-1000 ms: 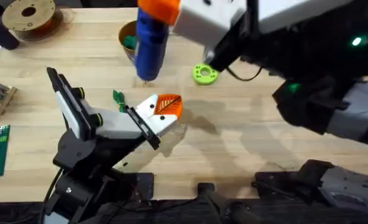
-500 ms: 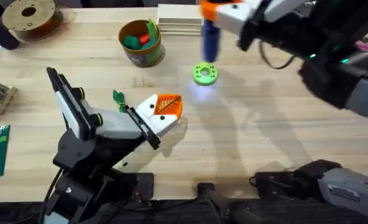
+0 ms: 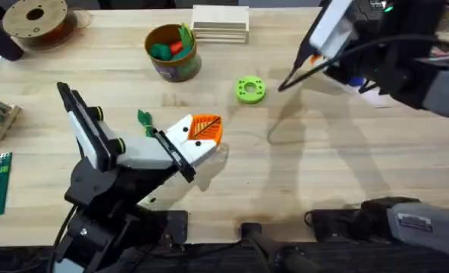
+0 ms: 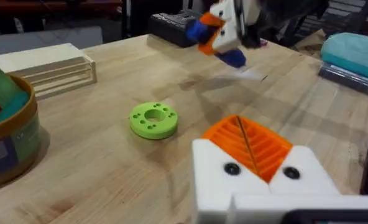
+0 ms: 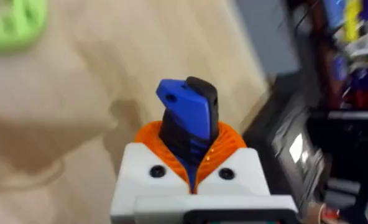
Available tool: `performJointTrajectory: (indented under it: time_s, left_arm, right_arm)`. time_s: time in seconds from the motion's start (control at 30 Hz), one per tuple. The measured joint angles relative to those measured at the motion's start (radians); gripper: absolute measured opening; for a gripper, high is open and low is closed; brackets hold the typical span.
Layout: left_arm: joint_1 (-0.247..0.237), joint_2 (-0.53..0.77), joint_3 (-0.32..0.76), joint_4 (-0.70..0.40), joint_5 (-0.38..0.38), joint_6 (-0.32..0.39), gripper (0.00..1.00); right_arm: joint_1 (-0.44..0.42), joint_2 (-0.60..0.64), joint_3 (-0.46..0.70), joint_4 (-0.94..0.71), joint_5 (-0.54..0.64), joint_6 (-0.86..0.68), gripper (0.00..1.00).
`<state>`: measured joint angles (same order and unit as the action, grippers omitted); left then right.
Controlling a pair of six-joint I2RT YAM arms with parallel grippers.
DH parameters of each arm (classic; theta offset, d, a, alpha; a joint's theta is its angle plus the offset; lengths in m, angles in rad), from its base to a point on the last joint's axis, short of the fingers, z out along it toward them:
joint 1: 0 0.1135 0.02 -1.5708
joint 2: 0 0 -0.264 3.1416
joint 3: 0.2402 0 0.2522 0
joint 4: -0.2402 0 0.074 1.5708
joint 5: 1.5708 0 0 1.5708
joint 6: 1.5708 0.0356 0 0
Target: Pick up the gripper from the table and insert it into the empty holder that is missing its gripper. Then pick up a screw, insert it into the mounting hole, and use the screwdriver to tighten it. Finally, clean up the table by picking up the vegetable and placing it into the bucket.
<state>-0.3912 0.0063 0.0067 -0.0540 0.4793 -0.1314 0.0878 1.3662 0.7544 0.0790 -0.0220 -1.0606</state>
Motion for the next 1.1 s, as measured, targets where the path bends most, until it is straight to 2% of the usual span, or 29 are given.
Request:
performJointTrajectory:
  time_s: [0.23, 0.57, 0.6, 0.7, 0.8, 0.83, 0.87, 0.97, 1.1]
  left_arm:
    - [0.0, 0.0, 0.0, 0.0, 0.0, 0.0, 0.005]
    - [0.0, 0.0, 0.0, 0.0, 0.0, 0.0, 0.005]
    - [0.0, 0.0, 0.0, 0.0, 0.0, 0.0, 0.005]
    - [0.0, 0.0, 0.0, 0.0, 0.0, 0.0, 0.005]
    - [0.0, 0.0, 0.0, 0.0, 0.0, 0.0, 0.005]
    - [0.0, 0.0, 0.0, 0.0, 0.0, 0.0, 0.005]
    - [0.0, 0.0, 0.0, 0.0, 0.0, 0.0, 0.005]
    - [0.0, 0.0, 0.0, 0.0, 0.0, 0.0, 0.005]
    - [0.0, 0.0, 0.0, 0.0, 0.0, 0.0, 0.005]
  right_arm:
    - [0.0, 0.119, 0.0, -0.102, 0.092, -0.101, 0.029]
    - [0.022, 0.137, 0.002, -0.147, 0.103, -0.134, 0.036]
    - [0.028, 0.137, 0.003, -0.159, 0.099, -0.136, 0.069]
    - [0.049, 0.137, 0.003, -0.186, 0.082, -0.138, 0.473]
    - [0.075, 0.137, 0.01, -0.181, 0.075, -0.144, 0.917]
    - [0.082, 0.137, 0.016, -0.179, 0.073, -0.144, 0.97]
    - [0.088, 0.137, 0.019, -0.178, 0.071, -0.138, 0.982]
    - [0.111, 0.137, 0.02, -0.185, 0.07, -0.072, 0.987]
    - [0.143, 0.125, 0.02, -0.203, 0.074, 0.09, 0.988]
